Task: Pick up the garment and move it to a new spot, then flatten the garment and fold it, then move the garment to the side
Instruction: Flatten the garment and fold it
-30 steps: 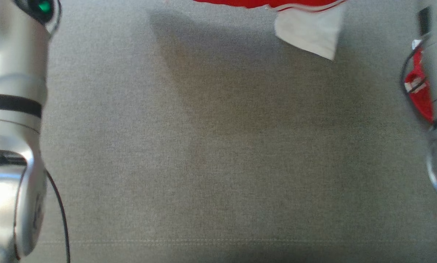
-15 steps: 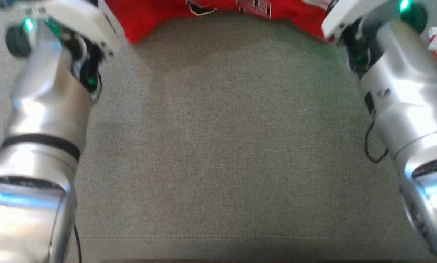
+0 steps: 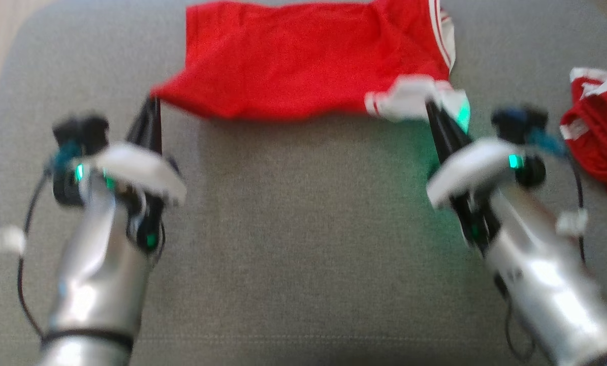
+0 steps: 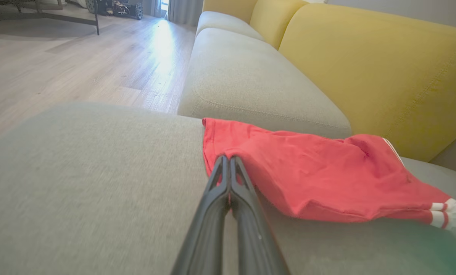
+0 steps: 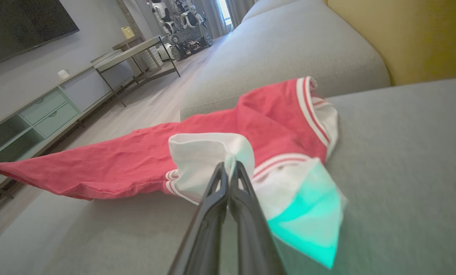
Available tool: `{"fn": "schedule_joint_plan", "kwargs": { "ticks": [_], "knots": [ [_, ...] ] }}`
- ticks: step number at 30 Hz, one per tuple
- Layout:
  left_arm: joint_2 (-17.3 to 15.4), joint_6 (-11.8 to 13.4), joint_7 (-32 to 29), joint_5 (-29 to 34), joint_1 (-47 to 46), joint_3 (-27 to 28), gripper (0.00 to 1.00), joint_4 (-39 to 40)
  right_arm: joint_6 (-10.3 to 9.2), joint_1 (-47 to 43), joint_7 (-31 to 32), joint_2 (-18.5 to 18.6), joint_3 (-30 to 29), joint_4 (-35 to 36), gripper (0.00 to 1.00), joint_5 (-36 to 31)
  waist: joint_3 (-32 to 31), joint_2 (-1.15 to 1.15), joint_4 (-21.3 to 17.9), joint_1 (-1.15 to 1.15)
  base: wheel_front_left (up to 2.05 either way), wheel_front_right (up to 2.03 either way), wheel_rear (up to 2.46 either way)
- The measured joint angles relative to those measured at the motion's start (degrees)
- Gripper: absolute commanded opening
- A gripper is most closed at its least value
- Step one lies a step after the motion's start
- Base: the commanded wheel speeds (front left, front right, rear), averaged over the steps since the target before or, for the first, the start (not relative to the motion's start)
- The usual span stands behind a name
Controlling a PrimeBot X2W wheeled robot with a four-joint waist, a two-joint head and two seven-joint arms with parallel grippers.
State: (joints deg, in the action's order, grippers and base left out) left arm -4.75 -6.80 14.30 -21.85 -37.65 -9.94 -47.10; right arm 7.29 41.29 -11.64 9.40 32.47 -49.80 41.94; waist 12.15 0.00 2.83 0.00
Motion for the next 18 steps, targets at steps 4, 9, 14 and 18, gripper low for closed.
{"fn": "schedule_joint_plan", "kwargs": {
  "ticks": [4, 9, 14, 18],
  "knots": [
    [-0.7, 0.3, 0.0, 2.2, 10.4, 0.9, 0.0, 9.5, 0.0, -11.2, 0.0, 2.4, -2.1, 8.7, 0.0, 0.4, -3.1, 0.0, 0.0, 0.0, 0.0, 0.0, 0.0],
    [-2.3, 1.2, 0.0, 3.3, 20.1, 1.4, 0.0, 18.2, 0.0, -24.1, 2.6, 3.6, -9.1, 18.5, 0.0, -1.2, -6.1, 0.0, -0.4, 0.0, 0.0, 0.0, 0.0],
    [-3.3, 4.6, -1.6, 3.6, 32.8, 1.6, 0.0, 29.5, 0.0, -42.4, 11.9, 1.6, -21.1, 35.0, 0.0, -7.8, -9.1, 0.0, -1.3, 0.0, 0.0, 0.0, 0.0],
    [-3.5, 8.2, -5.1, 3.4, 41.9, 2.8, 0.0, 39.9, 0.0, -56.2, 22.2, -4.9, -27.5, 50.3, 0.0, -12.9, -10.5, 0.0, -1.8, 0.0, 0.0, 0.0, 0.0]
  ]
}}
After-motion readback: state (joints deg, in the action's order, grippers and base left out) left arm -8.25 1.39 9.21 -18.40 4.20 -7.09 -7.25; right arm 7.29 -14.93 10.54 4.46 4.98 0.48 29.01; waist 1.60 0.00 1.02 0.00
